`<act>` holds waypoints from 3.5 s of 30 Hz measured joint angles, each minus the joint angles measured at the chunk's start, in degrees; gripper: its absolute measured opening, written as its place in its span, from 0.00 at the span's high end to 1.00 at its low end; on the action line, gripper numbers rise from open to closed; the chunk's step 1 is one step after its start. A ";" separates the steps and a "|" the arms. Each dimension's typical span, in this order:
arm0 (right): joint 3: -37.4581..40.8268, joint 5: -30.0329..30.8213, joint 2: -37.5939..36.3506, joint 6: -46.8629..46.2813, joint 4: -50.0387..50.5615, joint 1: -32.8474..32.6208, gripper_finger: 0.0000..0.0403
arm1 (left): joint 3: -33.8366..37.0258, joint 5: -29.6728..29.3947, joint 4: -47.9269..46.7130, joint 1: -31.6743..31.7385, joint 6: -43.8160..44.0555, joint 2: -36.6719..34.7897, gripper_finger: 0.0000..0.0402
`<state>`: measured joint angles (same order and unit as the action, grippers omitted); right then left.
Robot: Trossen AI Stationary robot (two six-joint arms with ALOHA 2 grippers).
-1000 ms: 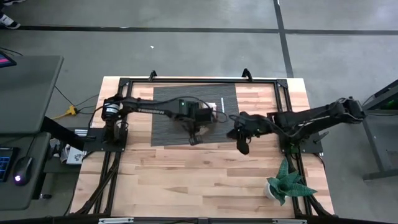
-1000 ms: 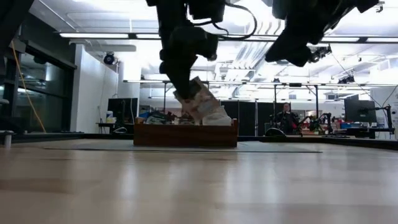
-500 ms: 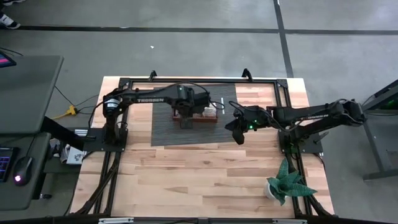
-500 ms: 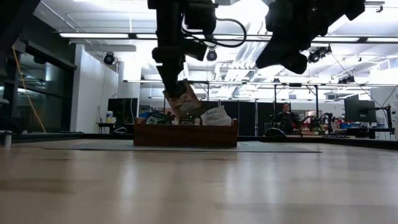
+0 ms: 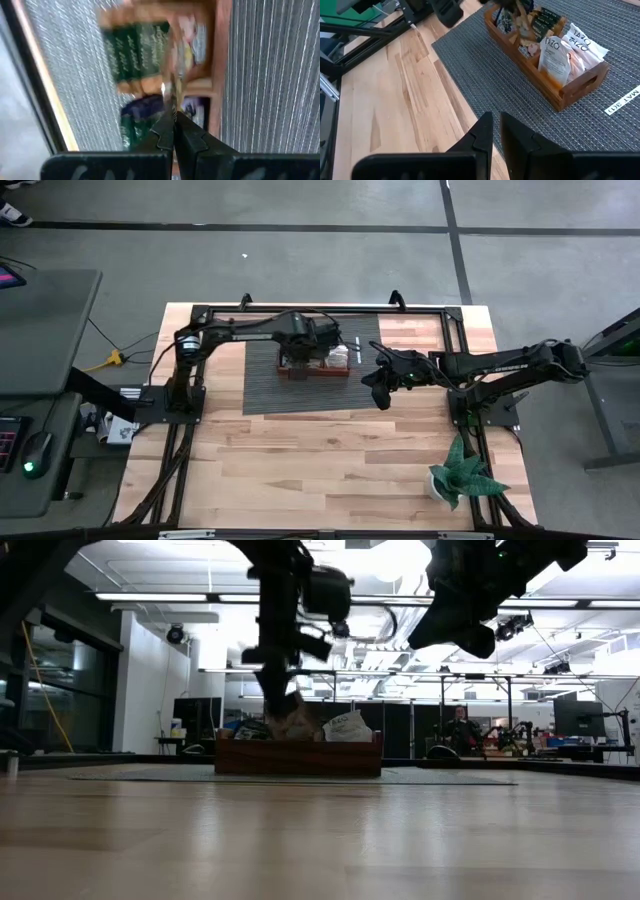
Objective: Pick & Place Tea
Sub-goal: Put the brown tea bag into the middle section of the wooden organizer, then return to Home Position
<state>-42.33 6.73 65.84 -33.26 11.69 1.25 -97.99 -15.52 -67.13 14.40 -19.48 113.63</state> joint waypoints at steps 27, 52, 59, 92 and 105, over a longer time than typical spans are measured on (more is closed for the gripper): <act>-0.02 -0.08 0.00 -0.14 1.66 -0.15 0.93 | 0.02 -0.55 4.70 -0.14 0.72 2.55 0.76; 0.00 6.01 -30.73 10.82 17.93 -0.15 0.98 | 14.32 24.12 24.35 11.01 16.38 -24.40 0.68; 0.07 14.76 -49.86 9.92 28.68 -0.15 0.99 | 40.57 27.46 47.55 10.07 30.93 -44.97 0.71; 39.13 11.09 -65.51 12.58 -20.25 0.47 1.00 | 89.51 -10.79 98.01 -13.86 60.69 -85.79 0.71; 41.77 4.21 -65.18 12.48 -22.41 5.19 1.00 | 97.10 -15.02 105.24 -13.69 62.81 -85.78 0.71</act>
<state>-0.56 10.94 0.67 -20.78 -10.72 6.45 -0.90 -30.54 38.10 0.71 43.33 27.85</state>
